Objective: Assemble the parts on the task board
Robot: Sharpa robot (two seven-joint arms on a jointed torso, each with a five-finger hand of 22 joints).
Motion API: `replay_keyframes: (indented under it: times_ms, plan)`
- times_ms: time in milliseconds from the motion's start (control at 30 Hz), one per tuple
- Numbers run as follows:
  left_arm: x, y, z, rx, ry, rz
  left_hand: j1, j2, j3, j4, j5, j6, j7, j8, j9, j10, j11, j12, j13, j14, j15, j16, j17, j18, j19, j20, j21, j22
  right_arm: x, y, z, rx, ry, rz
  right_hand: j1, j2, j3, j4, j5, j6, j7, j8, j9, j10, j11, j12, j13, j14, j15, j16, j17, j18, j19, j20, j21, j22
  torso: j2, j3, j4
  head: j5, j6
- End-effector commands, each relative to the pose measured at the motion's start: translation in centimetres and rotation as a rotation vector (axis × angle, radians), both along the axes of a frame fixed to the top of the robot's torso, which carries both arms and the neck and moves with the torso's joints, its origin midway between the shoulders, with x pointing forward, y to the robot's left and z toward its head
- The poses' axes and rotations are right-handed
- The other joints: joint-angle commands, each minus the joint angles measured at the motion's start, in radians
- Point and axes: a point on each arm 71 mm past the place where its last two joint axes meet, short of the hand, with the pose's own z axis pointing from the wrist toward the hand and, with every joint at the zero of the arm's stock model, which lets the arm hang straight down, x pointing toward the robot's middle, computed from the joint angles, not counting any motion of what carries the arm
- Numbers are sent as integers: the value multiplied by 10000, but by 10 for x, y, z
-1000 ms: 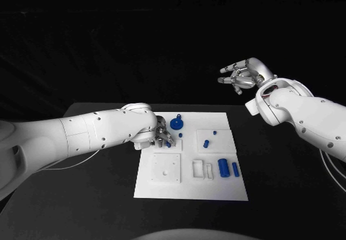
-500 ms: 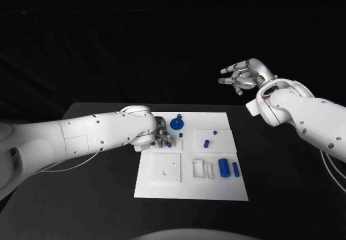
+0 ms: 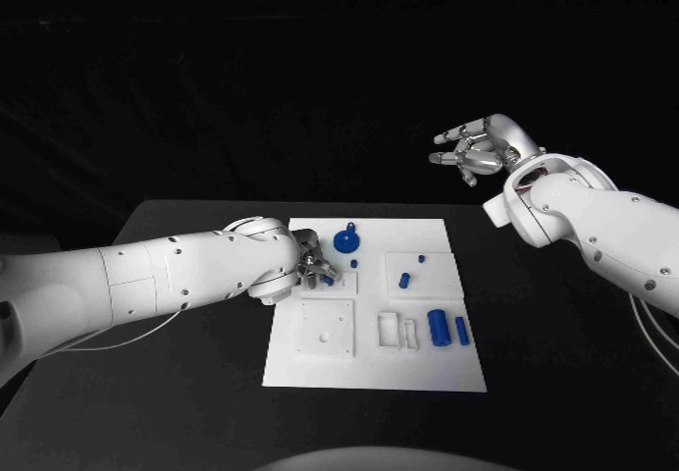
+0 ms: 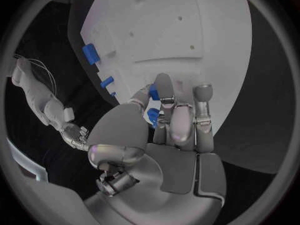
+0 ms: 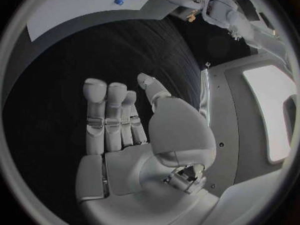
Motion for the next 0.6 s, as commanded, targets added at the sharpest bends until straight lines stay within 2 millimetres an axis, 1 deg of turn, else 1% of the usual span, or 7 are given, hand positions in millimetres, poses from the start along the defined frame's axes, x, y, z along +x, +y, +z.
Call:
replay_keyframes:
  times_ms: [33,400,500,600]
  plan:
    - [1,1,5,-282,-989,214,405,473,59,23,5,1672,-1123,60,4,455,-118,31,-17,49,-8,22,5,94,7,54,46,334,-1,1,0,-102,9,118,-102,8,34,41,43,32,18,-36,-16,6,-62,17,10,66,23,-55,13,155,468,-77,66,-9,-5,-3,-4,3,-17]
    - [-3,2,4,-272,-1154,141,422,466,63,58,-11,1668,-1123,57,-5,458,-119,41,-24,48,-3,30,-4,150,14,109,63,338,-1,0,-2,-113,46,116,-100,18,16,56,41,47,13,-35,-15,26,-67,35,32,74,19,-60,16,154,469,-80,89,-23,2,-3,-7,41,-49]
    - [-4,0,3,-279,-1173,92,433,463,70,60,-6,1668,-1123,57,-6,457,-119,43,-26,47,-2,32,-8,164,16,123,74,340,-1,0,-2,-114,56,120,-104,21,15,60,42,52,12,-36,-15,43,-68,47,42,84,17,-56,17,153,473,-83,106,-19,1,-2,-20,35,-44]
    - [-5,-1,3,-266,-1158,40,446,459,78,57,-4,1667,-1123,57,-7,457,-118,45,-29,45,0,33,-17,181,22,139,88,344,-1,0,-2,-116,64,118,-104,21,15,60,42,52,12,-36,-15,43,-68,47,42,84,17,-56,17,153,473,-83,106,-19,0,2,-28,40,-63]
